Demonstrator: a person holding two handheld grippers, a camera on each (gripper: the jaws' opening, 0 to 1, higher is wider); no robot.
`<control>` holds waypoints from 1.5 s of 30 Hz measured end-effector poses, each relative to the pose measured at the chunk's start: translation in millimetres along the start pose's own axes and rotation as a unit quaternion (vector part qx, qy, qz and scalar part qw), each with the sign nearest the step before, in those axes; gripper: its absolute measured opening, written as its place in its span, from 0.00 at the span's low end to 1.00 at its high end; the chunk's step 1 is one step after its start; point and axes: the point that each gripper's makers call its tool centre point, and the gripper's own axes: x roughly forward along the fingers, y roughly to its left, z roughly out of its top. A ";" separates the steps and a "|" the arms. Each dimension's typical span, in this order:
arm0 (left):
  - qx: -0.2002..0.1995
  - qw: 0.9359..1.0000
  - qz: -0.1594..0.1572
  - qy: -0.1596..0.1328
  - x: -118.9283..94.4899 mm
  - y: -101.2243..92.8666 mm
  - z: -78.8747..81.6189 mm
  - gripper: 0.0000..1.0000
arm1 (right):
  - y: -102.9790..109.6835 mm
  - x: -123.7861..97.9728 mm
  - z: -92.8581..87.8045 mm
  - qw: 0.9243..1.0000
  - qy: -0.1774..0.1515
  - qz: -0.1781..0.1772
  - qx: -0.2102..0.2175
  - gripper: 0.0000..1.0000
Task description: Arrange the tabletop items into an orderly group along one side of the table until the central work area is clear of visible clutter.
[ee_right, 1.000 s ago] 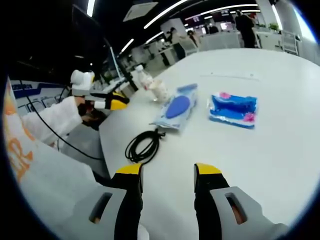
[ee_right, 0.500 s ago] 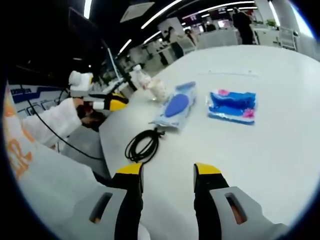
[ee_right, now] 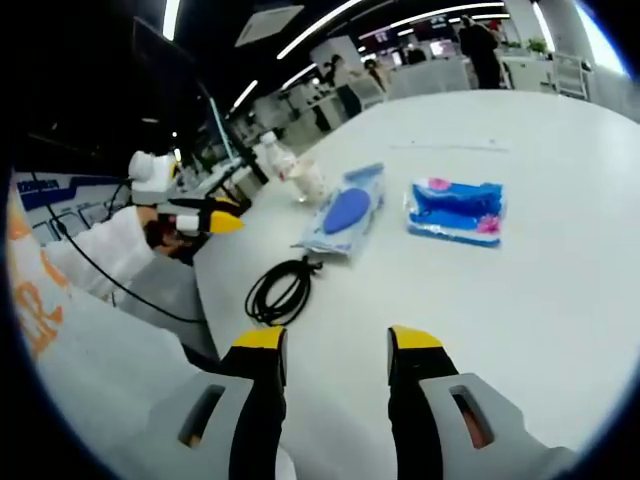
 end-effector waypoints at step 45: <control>-0.196 0.971 -0.063 0.122 46.6 -58.5 -88.4 0.10 | -22.6 -2.0 -0.1 0.998 -0.008 -0.030 0.052 0.31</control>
